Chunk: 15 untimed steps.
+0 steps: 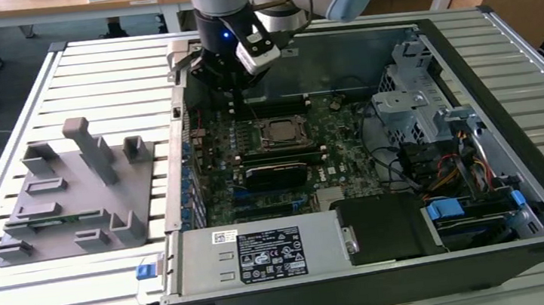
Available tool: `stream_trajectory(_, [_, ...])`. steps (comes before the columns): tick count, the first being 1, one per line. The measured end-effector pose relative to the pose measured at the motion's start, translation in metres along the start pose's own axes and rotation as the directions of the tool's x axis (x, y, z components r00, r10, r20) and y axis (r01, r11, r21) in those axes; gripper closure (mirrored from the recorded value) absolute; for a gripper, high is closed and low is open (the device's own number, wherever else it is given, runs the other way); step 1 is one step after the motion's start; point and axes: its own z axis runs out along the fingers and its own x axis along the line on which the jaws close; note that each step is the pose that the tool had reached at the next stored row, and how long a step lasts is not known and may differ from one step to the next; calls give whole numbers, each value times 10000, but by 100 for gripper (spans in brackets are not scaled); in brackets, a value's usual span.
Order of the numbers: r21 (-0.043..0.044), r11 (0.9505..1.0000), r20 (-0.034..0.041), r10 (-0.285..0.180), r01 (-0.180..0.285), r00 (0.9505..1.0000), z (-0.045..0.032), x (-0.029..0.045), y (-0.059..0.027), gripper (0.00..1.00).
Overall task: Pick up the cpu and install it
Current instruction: 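Install the first cpu locking lever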
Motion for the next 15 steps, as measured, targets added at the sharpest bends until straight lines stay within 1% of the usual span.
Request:
stream_trajectory(4, [1,10000,0,-3,3,10000,21,12,64,89])
stream_trajectory(8, [0,10000,0,-7,7,10000,24,-1,109,89])
stream_trajectory(10, [0,10000,-1,-7,7,10000,27,-31,112,89])
stream_trajectory(14, [0,10000,-4,-9,9,10000,30,-123,113,89])
stream_trajectory(15, [1,10000,-5,-10,10,10000,30,-131,113,89])
